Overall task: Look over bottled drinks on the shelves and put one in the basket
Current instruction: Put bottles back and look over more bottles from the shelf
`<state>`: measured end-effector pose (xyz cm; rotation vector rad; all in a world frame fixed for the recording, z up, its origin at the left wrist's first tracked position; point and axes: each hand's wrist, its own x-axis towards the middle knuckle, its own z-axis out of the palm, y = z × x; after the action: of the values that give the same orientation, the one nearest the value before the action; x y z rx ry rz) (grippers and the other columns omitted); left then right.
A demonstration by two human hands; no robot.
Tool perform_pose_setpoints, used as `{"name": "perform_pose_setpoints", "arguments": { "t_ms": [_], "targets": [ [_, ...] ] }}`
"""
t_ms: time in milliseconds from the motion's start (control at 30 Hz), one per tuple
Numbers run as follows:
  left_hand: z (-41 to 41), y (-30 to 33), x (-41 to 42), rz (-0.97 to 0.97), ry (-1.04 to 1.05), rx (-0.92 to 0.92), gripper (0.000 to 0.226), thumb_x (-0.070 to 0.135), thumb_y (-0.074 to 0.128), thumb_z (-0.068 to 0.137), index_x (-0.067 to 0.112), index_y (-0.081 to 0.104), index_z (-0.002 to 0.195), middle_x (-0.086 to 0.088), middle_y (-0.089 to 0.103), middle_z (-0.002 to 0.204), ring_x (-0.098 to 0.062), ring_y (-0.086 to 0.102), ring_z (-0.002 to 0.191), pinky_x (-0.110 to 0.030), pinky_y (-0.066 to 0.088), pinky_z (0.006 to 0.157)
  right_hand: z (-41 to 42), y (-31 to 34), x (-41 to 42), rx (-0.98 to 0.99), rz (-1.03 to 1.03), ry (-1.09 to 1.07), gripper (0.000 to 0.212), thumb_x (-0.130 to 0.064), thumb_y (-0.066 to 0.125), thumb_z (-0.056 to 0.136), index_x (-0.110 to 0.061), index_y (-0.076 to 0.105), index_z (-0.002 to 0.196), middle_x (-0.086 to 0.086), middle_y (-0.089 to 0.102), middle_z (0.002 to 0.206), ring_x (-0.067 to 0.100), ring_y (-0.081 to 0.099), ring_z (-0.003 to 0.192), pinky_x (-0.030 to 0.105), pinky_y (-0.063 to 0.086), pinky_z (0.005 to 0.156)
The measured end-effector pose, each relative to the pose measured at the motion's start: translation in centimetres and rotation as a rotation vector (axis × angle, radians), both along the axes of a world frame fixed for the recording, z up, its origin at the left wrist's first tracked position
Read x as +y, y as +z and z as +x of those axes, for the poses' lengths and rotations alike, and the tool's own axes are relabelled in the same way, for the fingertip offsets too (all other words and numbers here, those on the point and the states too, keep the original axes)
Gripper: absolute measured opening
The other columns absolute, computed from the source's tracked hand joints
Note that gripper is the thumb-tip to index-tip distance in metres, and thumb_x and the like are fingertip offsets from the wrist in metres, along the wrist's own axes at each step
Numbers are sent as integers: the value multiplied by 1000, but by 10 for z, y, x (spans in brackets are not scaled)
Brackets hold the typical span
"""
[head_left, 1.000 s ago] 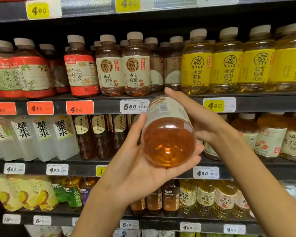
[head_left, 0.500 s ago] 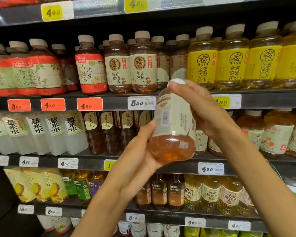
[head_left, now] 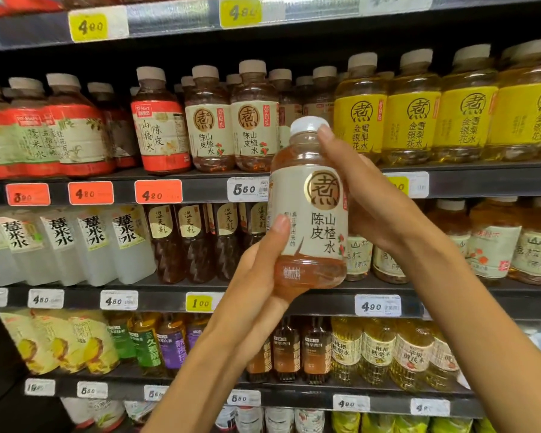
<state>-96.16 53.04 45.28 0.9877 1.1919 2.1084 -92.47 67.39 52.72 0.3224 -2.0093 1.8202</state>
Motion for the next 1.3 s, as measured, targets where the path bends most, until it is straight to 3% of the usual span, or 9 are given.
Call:
{"name": "perform_pose_setpoints", "arguments": {
  "t_ms": [133,233,367,500,667,800,1100,1167,1300],
  "targets": [
    [-2,-5,-1,-49,77,105,46,50,59,84,24,63,122,-1,68,123,-16,61,118,-29,50,97,2,0,-4,155,2,-55,29,-39,47,98,-18,66,103,-3,74,86,10,70,79,19,52,62],
    [-3,-5,0,-162,229,319,62,48,69,69,28,50,124,12,70,114,-4,65,108,-16,51,85,4,-1,-6,319,46,-125,26,-33,56,91,-17,63,111,-1,72,95,10,68,84,20,51,67],
    [-8,-6,3,-166,337,439,70,36,81,58,27,52,121,8,70,110,-7,67,102,-17,53,80,6,-9,-6,414,97,-89,52,-35,63,80,-12,54,126,13,64,121,22,64,108,32,53,87],
    [-11,-8,0,-142,383,497,77,23,87,58,33,50,125,8,65,115,-11,63,109,-20,53,83,14,-22,2,421,79,120,66,-47,75,74,-27,48,130,3,60,125,23,58,117,36,50,93],
    [-18,-7,-3,-102,421,569,82,9,86,60,34,48,128,9,62,122,-12,60,115,-18,51,86,26,-21,9,299,217,232,75,-40,78,74,-20,42,138,-3,55,136,19,52,127,32,47,99],
    [-20,-9,-3,-108,406,549,83,16,88,56,44,50,124,7,63,124,-12,61,115,-19,51,87,29,-18,11,276,293,240,67,-18,76,70,-20,49,131,-3,57,132,19,54,125,29,48,96],
    [-19,-24,-6,-188,200,415,75,28,87,52,26,55,120,4,71,111,-12,68,103,-18,54,79,13,-16,8,219,45,261,79,-56,78,64,-11,53,124,0,68,118,21,63,113,33,52,89],
    [-18,-25,-5,-169,171,346,88,35,90,49,17,50,125,-1,71,113,-17,67,106,-22,55,80,10,-17,6,231,-26,208,68,-45,79,66,-11,56,121,2,70,116,20,65,109,31,52,87],
    [-12,-27,0,-116,228,274,77,38,79,62,18,47,129,-3,68,119,-18,64,113,-26,54,88,6,-17,-1,237,-98,11,30,-30,61,84,-12,66,109,4,74,102,16,70,92,26,55,78]
  ]
}}
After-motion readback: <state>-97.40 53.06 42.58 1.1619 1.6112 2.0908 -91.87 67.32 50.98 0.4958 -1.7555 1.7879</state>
